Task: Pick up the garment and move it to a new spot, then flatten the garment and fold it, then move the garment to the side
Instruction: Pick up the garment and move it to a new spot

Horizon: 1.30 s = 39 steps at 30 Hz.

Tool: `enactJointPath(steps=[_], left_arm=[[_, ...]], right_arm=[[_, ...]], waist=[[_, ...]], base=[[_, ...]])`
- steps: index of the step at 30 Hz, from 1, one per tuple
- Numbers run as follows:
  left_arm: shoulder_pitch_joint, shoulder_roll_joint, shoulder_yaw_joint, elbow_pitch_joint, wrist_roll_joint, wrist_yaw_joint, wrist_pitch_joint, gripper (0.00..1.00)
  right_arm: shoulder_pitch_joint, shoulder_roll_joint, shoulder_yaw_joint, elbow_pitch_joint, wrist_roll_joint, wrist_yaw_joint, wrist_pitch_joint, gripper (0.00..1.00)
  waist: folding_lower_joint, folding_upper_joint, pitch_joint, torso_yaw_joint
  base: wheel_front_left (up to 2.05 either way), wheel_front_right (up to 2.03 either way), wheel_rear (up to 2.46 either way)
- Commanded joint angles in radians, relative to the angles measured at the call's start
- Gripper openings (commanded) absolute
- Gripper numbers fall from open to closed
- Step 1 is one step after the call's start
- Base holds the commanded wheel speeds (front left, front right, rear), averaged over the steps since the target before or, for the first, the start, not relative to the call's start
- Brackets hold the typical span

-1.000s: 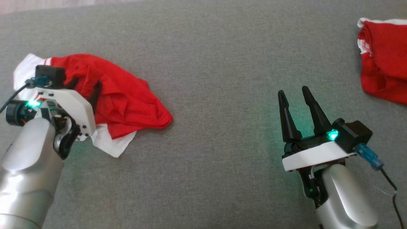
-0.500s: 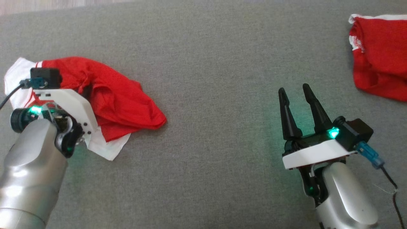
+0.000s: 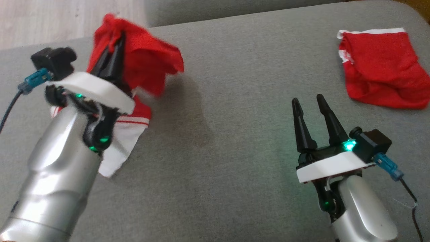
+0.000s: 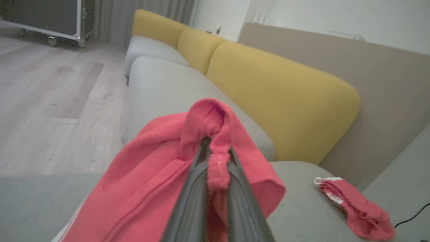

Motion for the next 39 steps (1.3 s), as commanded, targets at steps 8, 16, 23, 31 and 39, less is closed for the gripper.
enactJointPath(steps=[8,16,23,31,39], left_arm=[[-0.088,-0.012,0.033,-0.177,0.036,0.075,-0.039,0.00],[-0.185,-0.063,-0.026,-0.159,0.159,0.148,-0.089,0.00],[-0.145,-0.157,-0.150,-0.066,0.238,0.157,-0.135,0.00],[-0.017,-0.226,-0.301,-0.011,0.248,0.102,-0.158,1.00],[0.005,-0.216,-0.315,-0.008,0.251,0.106,-0.213,1.00]], right_arm=[[-0.026,0.001,0.038,-0.046,0.046,-0.001,-0.011,1.00],[-0.048,0.001,0.048,-0.064,0.082,-0.001,-0.011,1.00],[-0.053,0.001,0.011,-0.072,0.093,-0.001,-0.011,1.00],[-0.059,0.001,-0.080,-0.074,0.075,-0.001,-0.011,1.00],[-0.054,0.001,-0.112,-0.064,0.042,-0.001,-0.011,1.00]], waist=[[0.0001,0.0000,0.010,-0.083],[0.0001,0.0000,0.042,-0.155],[0.0001,0.0000,0.047,-0.179],[0.0001,0.0000,0.036,-0.153],[0.0001,0.0000,-0.009,-0.080]], base=[[0.00,0.00,0.00],[0.00,0.00,0.00],[0.00,0.00,0.00],[0.00,0.00,0.00],[0.00,0.00,0.00]])
